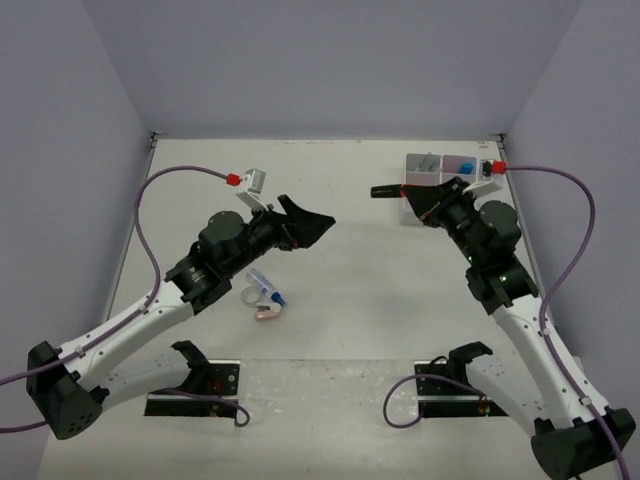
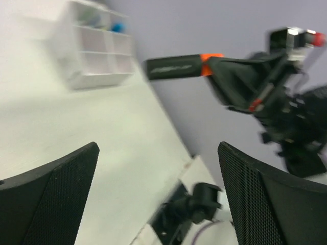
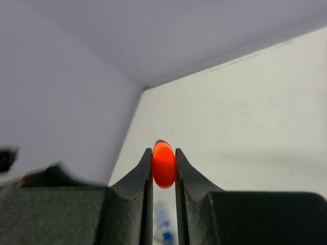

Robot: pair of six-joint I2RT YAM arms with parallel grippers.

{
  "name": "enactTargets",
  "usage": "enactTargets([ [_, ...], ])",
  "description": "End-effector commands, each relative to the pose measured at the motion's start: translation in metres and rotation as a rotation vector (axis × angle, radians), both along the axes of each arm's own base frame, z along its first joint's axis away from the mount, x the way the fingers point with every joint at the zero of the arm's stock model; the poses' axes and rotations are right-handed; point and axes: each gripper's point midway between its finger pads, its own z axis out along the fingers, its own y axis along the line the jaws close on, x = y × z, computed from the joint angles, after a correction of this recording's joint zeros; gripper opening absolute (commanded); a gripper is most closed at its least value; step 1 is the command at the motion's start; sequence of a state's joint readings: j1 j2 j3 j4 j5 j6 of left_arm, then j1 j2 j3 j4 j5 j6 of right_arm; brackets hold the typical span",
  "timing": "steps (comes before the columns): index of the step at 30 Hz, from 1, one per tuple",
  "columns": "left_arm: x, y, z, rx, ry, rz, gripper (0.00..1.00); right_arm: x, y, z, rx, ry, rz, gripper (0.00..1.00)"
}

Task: Sort the stationery into containers
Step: Place the pen in the storage box.

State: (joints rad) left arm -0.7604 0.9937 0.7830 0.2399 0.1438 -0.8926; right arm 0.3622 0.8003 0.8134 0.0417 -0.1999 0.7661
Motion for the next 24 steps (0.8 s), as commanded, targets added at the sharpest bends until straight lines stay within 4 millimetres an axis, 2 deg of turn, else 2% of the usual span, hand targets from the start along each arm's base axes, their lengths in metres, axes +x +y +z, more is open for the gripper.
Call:
enactTargets([
  [1,0.029,0.1,-0.082,0.428,0.213,0.496,1.0,0.058,-0.11,-0.009,-0.089,0.133,-0.627,0.0],
  [2,0.026,0.109,-0.088,0.461,0.209,0.513,1.0,0.07,-0.129,-0.024,-0.13,0.193,-0.734,0.0],
  [4,0.016,0.117,-0.082,0.49,0.155,0.482,1.0,0.082,-0.172,-0.015,-0.141,0.195,-0.979,0.0],
  [5,0.012,0.121,-0.081,0.511,0.138,0.472,1.0,0.092,-0.185,-0.015,-0.15,0.209,-1.056,0.0],
  [7,0.005,0.127,-0.078,0.543,0.108,0.452,1.0,0.112,-0.198,-0.02,-0.17,0.234,-1.155,0.0],
  [9,-0.003,0.127,-0.079,0.569,0.094,0.407,1.0,0.122,-0.216,-0.029,-0.199,0.254,-1.299,0.0],
  [10,-0.006,0.128,-0.08,0.58,0.088,0.395,1.0,0.126,-0.221,-0.027,-0.201,0.252,-1.33,0.0],
  [11,-0.009,0.13,-0.081,0.592,0.08,0.384,1.0,0.135,-0.225,-0.035,-0.224,0.268,-1.368,0.0],
  [13,-0.016,0.136,-0.081,0.617,0.062,0.368,1.0,0.146,-0.235,-0.033,-0.229,0.265,-1.436,0.0],
  [15,-0.019,0.14,-0.081,0.637,0.047,0.359,1.0,0.161,-0.239,-0.042,-0.242,0.285,-1.45,0.0],
  [21,-0.024,0.141,-0.081,0.658,0.024,0.332,1.0,0.194,-0.241,-0.057,-0.238,0.317,-1.429,0.0],
  [24,-0.025,0.14,-0.089,0.673,0.028,0.314,1.0,0.208,-0.238,-0.071,-0.251,0.339,-1.415,0.0],
])
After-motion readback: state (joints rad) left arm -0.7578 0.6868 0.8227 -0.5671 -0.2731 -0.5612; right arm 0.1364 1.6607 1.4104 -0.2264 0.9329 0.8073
